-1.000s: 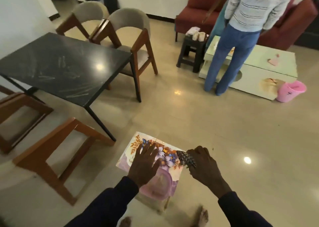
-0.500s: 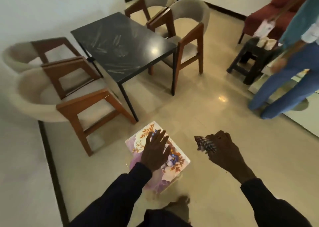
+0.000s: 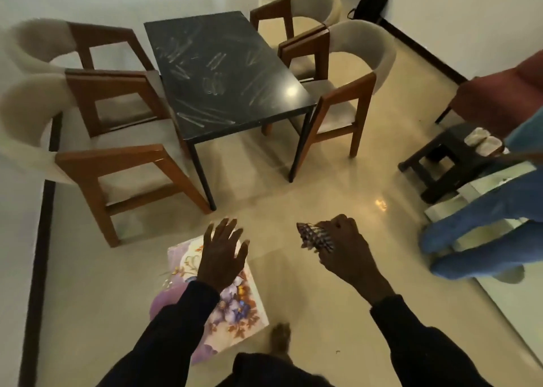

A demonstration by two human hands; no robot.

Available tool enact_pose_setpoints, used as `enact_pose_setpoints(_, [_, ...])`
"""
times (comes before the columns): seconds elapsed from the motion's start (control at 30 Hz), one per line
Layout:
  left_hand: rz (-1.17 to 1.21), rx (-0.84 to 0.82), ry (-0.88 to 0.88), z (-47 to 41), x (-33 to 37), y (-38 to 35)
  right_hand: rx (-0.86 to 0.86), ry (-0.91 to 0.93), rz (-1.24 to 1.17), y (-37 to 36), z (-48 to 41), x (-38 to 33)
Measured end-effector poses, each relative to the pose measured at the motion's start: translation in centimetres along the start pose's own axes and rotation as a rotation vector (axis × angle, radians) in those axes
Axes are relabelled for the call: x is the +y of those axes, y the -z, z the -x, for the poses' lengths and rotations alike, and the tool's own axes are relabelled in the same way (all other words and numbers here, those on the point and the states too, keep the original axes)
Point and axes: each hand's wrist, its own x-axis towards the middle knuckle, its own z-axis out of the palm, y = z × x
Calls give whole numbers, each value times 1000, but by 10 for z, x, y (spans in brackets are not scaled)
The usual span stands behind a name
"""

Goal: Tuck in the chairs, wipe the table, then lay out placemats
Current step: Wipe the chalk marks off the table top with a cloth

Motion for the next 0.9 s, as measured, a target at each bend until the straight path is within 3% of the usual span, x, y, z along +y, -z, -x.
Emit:
enact_pose_setpoints(0.27, [12,88,46,-86,45,-29,-88,134,61,25,-135,36])
enact_pose_setpoints(0.57, [-137,19,207,-201,30,-82,-116,302,46,35,-306,72])
enact_pose_setpoints(0.7, [-198,62,304,-258,19,-89,-105,455,40,55,-384,70])
enact_pose_setpoints(0.9, [-249,115,412,-305,-5,-104,-141,529,51,60,-475,52])
